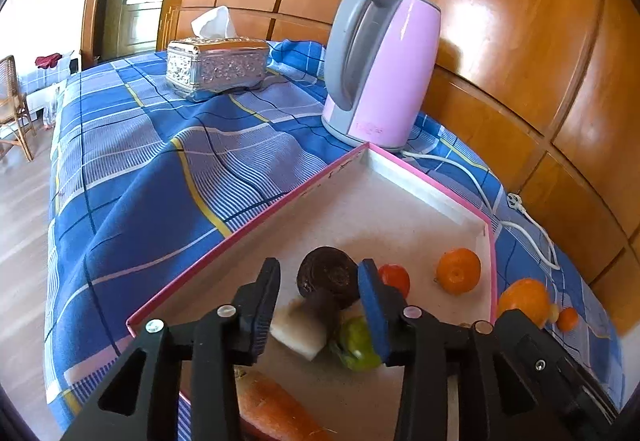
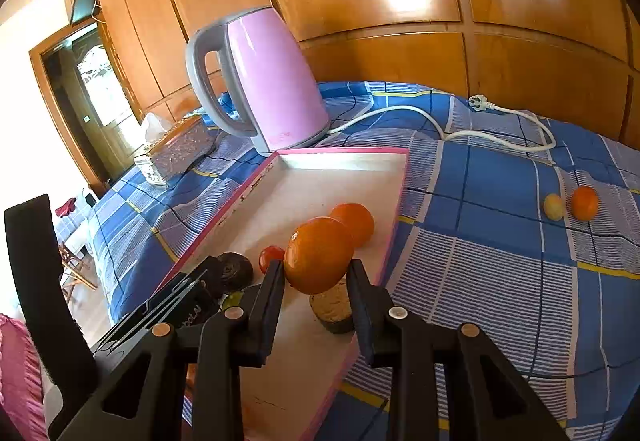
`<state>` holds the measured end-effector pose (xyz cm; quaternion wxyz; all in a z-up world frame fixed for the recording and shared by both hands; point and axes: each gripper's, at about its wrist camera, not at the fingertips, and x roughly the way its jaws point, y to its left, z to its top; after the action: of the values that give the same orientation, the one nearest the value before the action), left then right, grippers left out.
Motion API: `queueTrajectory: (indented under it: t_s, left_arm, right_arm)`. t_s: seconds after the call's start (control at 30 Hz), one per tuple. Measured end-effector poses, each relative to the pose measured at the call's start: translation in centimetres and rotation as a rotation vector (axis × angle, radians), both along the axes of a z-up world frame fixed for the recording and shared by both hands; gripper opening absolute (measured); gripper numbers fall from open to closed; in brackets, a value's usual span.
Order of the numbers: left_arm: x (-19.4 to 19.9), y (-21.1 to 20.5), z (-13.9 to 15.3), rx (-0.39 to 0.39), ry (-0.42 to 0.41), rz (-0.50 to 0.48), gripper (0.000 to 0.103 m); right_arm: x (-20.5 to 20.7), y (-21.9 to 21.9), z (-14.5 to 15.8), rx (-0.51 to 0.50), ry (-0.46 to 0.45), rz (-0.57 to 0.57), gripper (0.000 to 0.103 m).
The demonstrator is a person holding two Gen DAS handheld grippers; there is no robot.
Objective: Organize fruits
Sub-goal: 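Lower and release slice in tray with left tool while right tool releases orange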
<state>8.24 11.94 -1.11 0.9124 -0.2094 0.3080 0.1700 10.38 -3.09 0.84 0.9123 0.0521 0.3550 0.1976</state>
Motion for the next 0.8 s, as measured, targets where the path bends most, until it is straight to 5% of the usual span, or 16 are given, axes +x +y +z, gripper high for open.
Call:
queueTrajectory:
  t_s: [0.43,0.8]
  left_arm:
    - [-0.1,0.5,-0.2,-0.013,0.001,0.020,0.061]
    - [-0.2,-0.4,0.1,0.021,-0.008,0.003,0.064]
  right_arm:
    - [-0.6,-0.4,-0.5,0.014,0.025,-0.014,0.034]
    - [-1.4,-3.7,-0.6,-0.021,0.025,-0.094,0.034]
